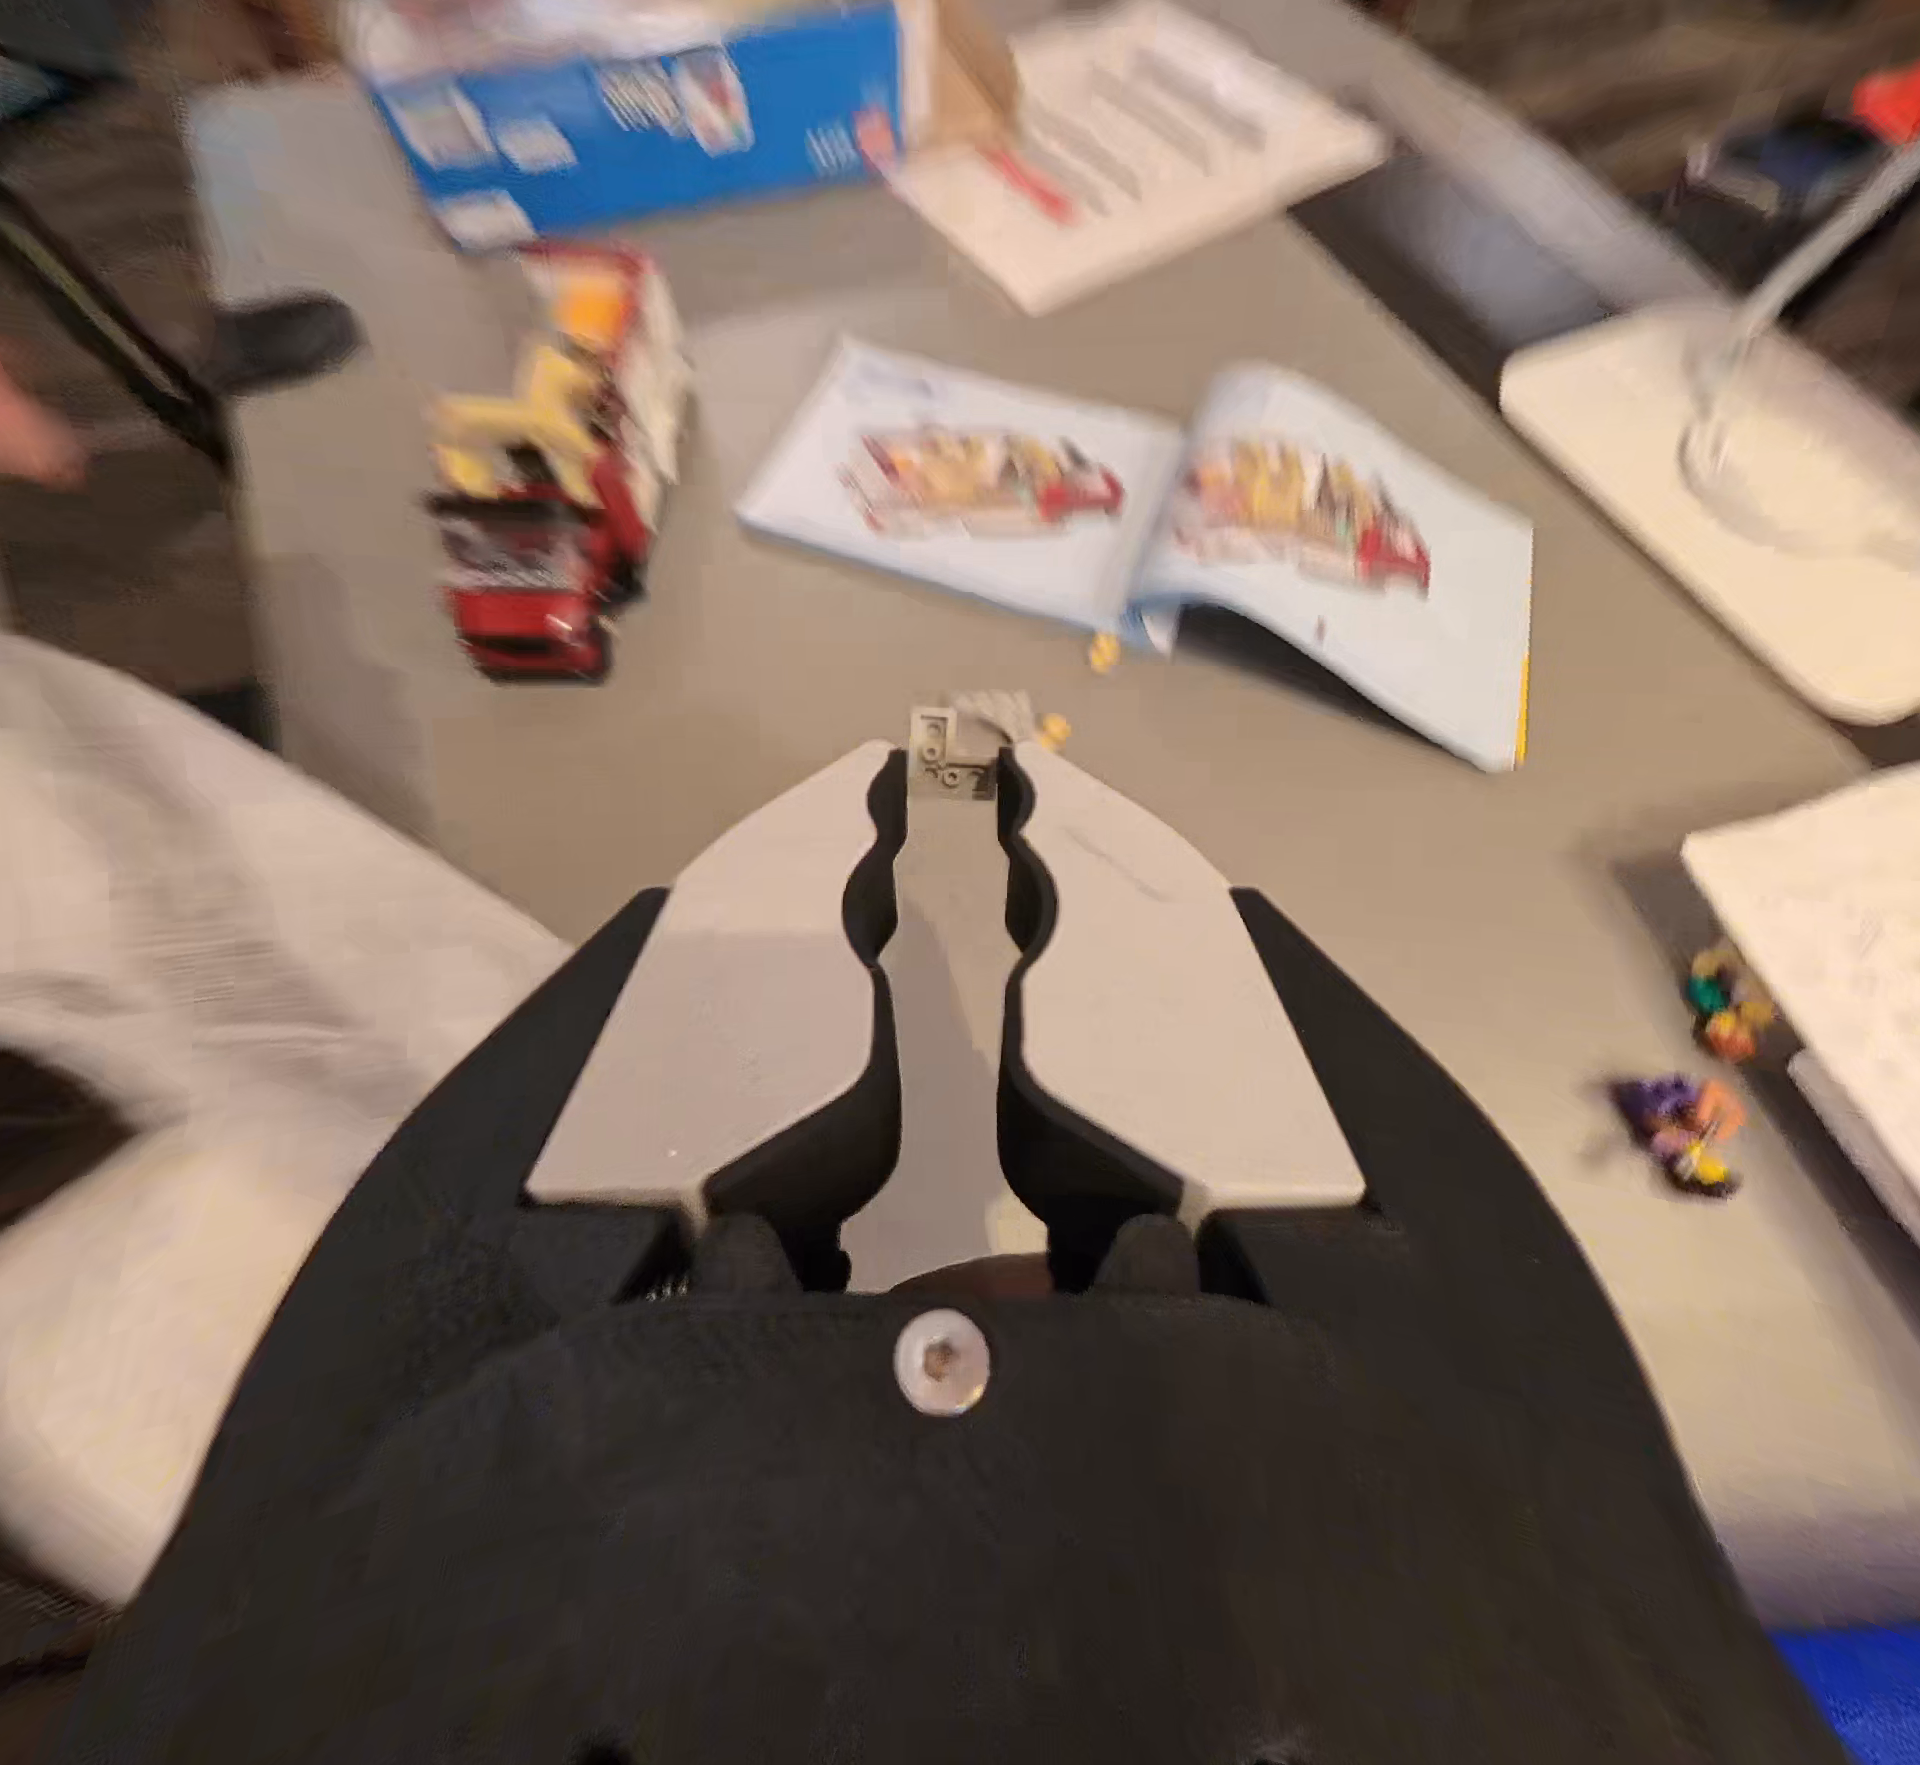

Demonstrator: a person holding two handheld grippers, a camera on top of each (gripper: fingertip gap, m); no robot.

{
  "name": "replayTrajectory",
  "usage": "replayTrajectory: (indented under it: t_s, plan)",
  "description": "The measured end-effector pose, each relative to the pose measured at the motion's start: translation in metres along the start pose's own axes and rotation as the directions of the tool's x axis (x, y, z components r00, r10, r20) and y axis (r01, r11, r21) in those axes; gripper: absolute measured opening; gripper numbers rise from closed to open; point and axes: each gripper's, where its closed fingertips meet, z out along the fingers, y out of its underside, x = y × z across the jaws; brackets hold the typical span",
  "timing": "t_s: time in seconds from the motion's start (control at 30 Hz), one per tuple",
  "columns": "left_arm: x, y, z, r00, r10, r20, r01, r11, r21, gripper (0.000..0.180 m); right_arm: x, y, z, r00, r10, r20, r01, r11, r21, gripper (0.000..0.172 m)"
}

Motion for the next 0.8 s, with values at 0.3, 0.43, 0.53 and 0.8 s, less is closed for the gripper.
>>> replayTrajectory:
  t_s: [0.3, 0.43, 0.53, 0.8]
  plan:
    - [-0.002, -0.004, 0.004, 1.000, -0.007, 0.006, 0.007, 1.000, 0.008, 0.000, -0.143, -0.055, -0.067, 0.909, -0.385, 0.162, 0.367, 0.921, 0.133, 0.016]
    - [0.000, -0.004, 0.004, 1.000, -0.009, 0.010, 0.009, 1.000, 0.011, 0.000, -0.154, -0.032, -0.048, 0.883, -0.432, 0.181, 0.436, 0.900, 0.024, 0.027]
    - [0.001, -0.003, 0.001, 1.000, -0.009, 0.016, 0.009, 1.000, 0.011, 0.000, -0.150, -0.030, -0.047, 0.887, -0.422, 0.186, 0.425, 0.905, 0.024, 0.030]
    - [0.001, 0.003, -0.005, 1.000, -0.013, 0.025, 0.013, 1.000, 0.010, 0.000, -0.039, -0.039, -0.044, 0.987, -0.152, 0.056, 0.147, 0.986, 0.083, 0.026]
